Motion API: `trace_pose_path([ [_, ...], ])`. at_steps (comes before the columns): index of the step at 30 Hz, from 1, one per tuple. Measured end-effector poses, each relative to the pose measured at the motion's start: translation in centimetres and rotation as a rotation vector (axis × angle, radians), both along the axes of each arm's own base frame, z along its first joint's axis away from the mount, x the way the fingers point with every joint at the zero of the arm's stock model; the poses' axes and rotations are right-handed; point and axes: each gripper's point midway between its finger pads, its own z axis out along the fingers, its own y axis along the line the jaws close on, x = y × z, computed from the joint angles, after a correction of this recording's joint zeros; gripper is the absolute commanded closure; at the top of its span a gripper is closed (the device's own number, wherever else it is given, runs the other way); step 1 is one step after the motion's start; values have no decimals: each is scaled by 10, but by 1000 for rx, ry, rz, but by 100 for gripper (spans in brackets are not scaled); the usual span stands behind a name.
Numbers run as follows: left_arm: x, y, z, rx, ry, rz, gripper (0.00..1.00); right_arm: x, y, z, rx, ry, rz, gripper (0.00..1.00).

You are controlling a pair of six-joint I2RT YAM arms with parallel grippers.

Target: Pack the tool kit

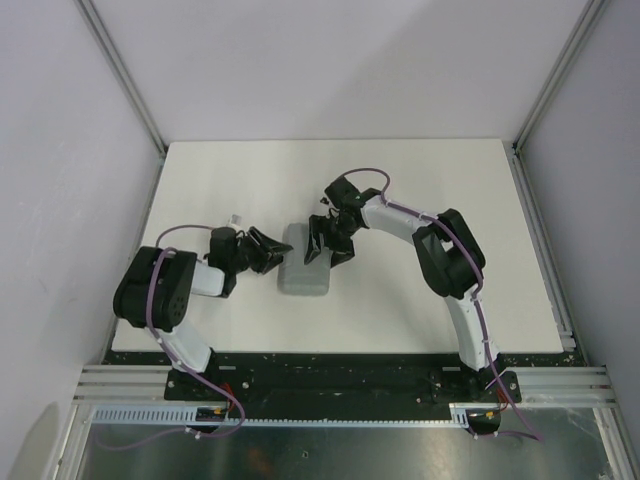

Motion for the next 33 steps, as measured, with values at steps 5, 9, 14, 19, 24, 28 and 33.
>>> trace_pose_path([
  [5,-4,2,2,49,29,-13,35,-1,-2,2,-2,-4,2,55],
  [9,-7,-2,19,86,16,-52,18,0,-3,3,-2,-27,-6,40],
  [14,-12,-7,35,117,-5,-93,5,4,-6,7,-21,-69,-20,29],
  [19,-24,-4,31,154,31,-110,2,12,-7,11,-38,-118,-32,21],
  [24,-34,3,26,202,72,-114,2,22,-13,13,-56,-161,-59,21],
  [28,-39,2,29,199,70,-126,2,31,-18,13,-46,-177,-82,22],
  [33,-56,-3,18,167,100,-172,3,37,-20,13,-11,-168,-99,26],
])
